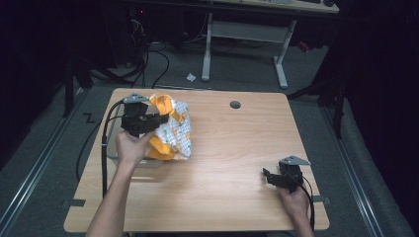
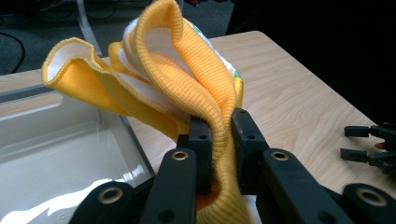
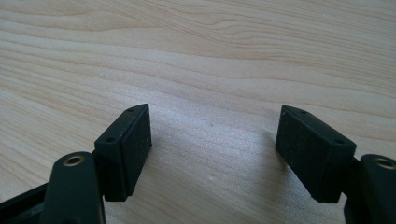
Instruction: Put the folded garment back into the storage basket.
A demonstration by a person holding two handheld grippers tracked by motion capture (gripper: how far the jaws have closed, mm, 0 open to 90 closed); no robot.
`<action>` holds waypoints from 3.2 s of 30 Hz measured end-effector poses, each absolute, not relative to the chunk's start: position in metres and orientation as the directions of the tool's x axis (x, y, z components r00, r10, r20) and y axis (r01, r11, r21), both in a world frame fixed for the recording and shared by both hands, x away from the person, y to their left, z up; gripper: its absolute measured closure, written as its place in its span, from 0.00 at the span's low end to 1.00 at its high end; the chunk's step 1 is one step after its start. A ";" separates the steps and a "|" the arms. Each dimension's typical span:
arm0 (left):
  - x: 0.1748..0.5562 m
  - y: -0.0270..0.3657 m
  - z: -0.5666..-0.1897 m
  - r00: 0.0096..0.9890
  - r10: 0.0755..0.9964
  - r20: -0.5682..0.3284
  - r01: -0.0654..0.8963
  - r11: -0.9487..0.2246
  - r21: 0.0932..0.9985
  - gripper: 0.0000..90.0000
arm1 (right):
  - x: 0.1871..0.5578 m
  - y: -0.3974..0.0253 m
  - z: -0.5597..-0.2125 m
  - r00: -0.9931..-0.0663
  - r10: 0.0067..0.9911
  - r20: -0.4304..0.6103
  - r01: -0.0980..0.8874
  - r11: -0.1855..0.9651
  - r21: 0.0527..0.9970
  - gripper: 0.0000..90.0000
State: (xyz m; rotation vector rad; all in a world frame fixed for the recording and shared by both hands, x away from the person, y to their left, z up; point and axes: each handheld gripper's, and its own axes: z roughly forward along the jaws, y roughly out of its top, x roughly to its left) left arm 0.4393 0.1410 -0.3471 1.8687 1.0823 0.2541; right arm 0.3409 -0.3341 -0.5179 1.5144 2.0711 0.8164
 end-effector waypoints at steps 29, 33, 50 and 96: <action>0.449 0.186 -0.339 0.540 0.805 -0.246 0.572 -0.136 0.809 0.90 | 0.341 -0.334 -0.518 -0.299 0.954 -0.009 0.691 0.223 0.688 0.30; 0.452 0.192 -0.340 0.540 0.804 -0.251 0.575 -0.134 0.807 0.90 | 0.341 -0.334 -0.518 -0.299 0.954 -0.010 0.691 0.224 0.688 0.30; 0.470 0.206 -0.358 0.524 0.810 -0.265 0.600 -0.130 0.790 0.90 | 0.341 -0.334 -0.518 -0.297 0.955 -0.009 0.692 0.222 0.687 0.30; 0.491 0.221 -0.448 0.418 0.900 -0.125 0.723 -0.246 0.646 0.86 | 0.341 -0.334 -0.518 -0.298 0.954 -0.010 0.691 0.223 0.688 0.30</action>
